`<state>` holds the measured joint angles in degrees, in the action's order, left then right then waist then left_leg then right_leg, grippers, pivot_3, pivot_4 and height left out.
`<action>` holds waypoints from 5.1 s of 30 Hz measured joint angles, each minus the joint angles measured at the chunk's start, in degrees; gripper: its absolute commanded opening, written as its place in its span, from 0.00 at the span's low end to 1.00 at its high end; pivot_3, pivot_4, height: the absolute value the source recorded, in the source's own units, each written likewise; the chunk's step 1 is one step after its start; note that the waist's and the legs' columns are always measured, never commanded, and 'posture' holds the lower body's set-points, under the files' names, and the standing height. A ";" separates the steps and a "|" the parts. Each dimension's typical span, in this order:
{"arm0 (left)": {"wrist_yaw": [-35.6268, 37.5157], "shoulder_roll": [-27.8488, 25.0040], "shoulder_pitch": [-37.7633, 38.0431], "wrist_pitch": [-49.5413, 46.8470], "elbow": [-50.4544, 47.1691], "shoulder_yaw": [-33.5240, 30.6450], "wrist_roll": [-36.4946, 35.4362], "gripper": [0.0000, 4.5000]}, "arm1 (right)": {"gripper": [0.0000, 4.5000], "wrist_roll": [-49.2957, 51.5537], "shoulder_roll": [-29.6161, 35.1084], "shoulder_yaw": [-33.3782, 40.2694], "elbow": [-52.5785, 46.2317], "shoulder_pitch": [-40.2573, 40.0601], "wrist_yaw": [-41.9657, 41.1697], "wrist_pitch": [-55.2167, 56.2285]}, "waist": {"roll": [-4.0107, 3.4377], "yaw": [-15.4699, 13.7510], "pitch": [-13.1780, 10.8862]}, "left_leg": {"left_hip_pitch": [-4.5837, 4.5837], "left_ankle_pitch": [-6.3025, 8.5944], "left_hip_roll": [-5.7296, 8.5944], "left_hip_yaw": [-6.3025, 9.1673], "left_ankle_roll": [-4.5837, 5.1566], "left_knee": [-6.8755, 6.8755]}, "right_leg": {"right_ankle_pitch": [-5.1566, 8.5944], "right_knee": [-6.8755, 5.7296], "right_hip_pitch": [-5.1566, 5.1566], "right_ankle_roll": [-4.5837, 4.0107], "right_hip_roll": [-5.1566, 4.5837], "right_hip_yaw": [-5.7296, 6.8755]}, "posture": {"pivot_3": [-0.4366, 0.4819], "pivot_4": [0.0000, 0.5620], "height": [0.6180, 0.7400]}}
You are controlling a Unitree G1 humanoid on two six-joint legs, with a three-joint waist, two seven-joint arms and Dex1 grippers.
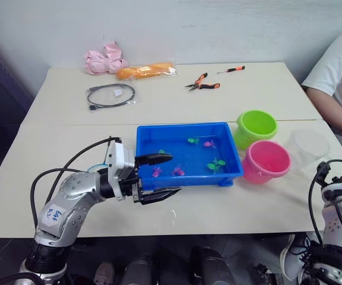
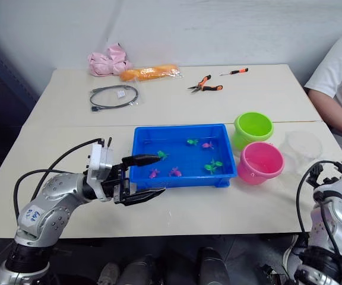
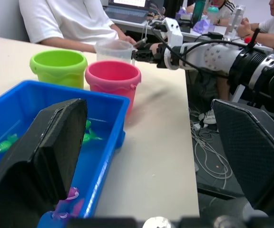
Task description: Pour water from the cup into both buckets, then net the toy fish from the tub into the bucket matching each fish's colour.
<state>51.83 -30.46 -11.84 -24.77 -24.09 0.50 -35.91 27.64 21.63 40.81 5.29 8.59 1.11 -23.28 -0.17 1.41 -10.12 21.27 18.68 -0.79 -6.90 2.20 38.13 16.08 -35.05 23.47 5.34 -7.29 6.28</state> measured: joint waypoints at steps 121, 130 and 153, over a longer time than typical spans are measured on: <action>24.44 -4.88 -32.21 -1.84 18.83 17.43 16.59 0.00 | 1.00 33.12 27.62 -44.79 -33.52 23.81 -43.74 -42.04 | 0.53 -2.67 -0.22 | 1.00 0.42 0.05 0.21 0.53 1.11 | -0.22 0.05 0.31 0.16 -0.10 0.67 | 0.48 0.27 1.00; 23.61 -4.43 -31.63 -1.64 18.46 16.25 16.38 0.00 | 1.00 33.03 28.12 -42.72 -32.85 21.81 -44.34 -41.94 | 0.54 -2.70 -0.22 | 0.99 0.41 0.05 0.22 0.53 1.11 | -0.22 0.05 0.30 0.17 -0.09 0.91 | 0.48 0.27 1.00; 22.29 -1.75 -28.81 -3.00 17.65 11.72 10.80 0.52 | 0.00 32.91 24.91 -41.59 -32.40 20.25 -44.30 -41.33 | 0.54 -2.75 -0.22 | 1.01 0.41 0.06 0.35 0.53 1.19 | -0.22 0.04 0.23 0.17 -0.11 1.14 | 0.48 0.27 1.00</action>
<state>74.12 -32.21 -40.65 -27.77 -6.44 12.21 -25.11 60.55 46.55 -0.77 -27.11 28.85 -43.19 -64.61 0.36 -1.34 -10.35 22.28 19.09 -0.73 -6.55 2.73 39.32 15.86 -35.01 23.70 5.51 -7.40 7.42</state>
